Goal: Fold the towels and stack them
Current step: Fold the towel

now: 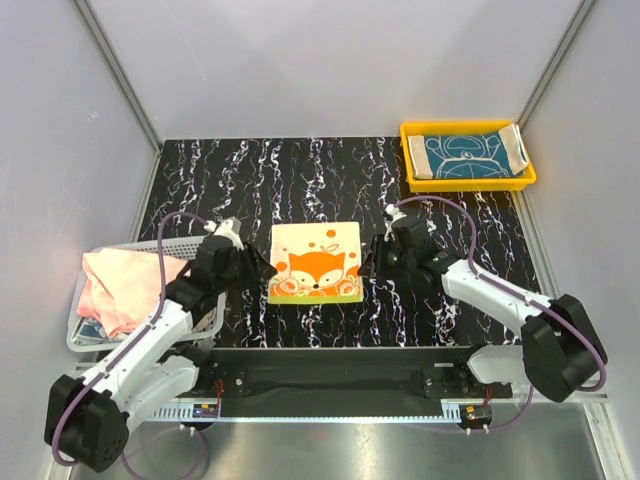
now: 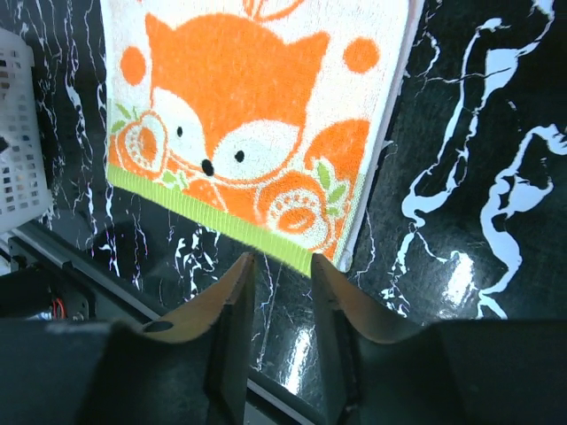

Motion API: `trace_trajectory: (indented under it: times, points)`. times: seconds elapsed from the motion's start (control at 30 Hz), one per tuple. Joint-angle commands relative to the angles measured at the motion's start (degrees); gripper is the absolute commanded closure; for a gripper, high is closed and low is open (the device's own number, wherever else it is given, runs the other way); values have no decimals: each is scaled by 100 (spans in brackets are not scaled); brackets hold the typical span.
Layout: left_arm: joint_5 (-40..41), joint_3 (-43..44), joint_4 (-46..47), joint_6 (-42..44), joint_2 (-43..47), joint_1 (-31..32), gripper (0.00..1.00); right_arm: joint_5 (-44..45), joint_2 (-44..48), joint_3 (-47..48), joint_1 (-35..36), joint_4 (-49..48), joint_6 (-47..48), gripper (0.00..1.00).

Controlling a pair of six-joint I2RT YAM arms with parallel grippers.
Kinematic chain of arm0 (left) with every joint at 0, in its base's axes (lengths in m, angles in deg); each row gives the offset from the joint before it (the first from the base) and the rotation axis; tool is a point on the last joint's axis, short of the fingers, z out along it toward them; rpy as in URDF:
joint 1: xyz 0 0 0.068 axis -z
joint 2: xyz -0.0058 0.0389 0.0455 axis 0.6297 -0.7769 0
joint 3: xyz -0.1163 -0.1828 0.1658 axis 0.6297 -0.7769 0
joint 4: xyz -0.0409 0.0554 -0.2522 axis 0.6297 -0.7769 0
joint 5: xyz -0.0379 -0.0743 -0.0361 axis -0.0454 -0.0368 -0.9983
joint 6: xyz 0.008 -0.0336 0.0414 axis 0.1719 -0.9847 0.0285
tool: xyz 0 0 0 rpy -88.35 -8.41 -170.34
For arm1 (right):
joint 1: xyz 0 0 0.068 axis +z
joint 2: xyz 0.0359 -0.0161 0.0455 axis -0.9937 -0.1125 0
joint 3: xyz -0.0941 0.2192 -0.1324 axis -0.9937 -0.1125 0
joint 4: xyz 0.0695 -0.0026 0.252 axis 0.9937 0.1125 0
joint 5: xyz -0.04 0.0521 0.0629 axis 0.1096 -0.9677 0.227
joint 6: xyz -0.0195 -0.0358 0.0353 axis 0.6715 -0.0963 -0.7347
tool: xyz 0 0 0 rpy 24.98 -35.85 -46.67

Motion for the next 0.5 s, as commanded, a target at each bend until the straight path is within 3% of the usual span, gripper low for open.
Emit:
trace_trajectory:
  times: [0.0, 0.27, 0.47]
  points:
    - [256, 447, -236, -88, 146, -2, 56, 358, 243, 231, 56, 143, -101, 61]
    - [1356, 1456, -316, -220, -1610, -89, 56, 1174, -1230, 1636, 21, 608, 110, 60]
    - [1533, 2371, 62, 79, -3357, -458, 59, 1484, -2655, 3096, -268, 1056, 330, 61]
